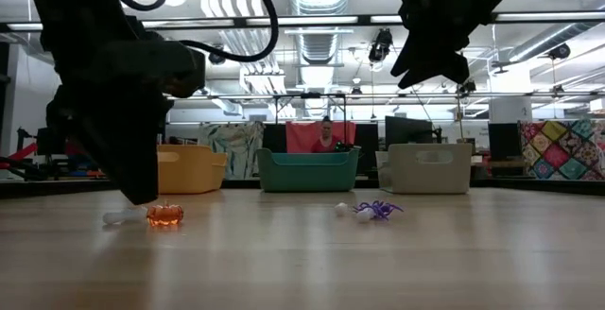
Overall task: Sort Halloween decoration
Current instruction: Put the white bone toy into the yellow bin
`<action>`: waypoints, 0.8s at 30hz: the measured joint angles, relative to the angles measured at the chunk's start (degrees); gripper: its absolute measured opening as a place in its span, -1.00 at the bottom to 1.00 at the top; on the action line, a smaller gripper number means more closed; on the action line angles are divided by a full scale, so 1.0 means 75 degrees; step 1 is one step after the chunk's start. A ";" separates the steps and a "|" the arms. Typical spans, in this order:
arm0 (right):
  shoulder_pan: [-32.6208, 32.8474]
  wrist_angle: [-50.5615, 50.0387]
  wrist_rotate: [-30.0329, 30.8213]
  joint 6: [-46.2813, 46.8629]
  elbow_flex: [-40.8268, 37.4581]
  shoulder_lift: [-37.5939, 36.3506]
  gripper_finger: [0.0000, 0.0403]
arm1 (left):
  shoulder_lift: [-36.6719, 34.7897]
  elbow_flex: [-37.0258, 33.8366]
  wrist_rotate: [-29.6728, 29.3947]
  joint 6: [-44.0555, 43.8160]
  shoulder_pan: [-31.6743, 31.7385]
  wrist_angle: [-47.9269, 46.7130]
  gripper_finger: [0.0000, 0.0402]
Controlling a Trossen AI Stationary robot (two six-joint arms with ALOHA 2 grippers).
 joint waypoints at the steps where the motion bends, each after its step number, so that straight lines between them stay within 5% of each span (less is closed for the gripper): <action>1: 0.0000 0.0000 0.0000 0.0000 0.0000 0.0000 -0.30 | 0.0018 0.0000 0.0003 0.0000 0.0000 0.0055 -0.61; 19: 0.0000 0.0002 0.0000 0.0003 0.0000 -0.0003 -0.30 | 0.0397 0.0020 0.0082 0.0029 -0.0029 0.0178 -0.62; 24: 0.0000 0.0004 0.0000 0.0003 0.0000 -0.0003 -0.30 | 0.0402 0.0017 0.0108 0.0222 -0.0028 0.0128 -0.76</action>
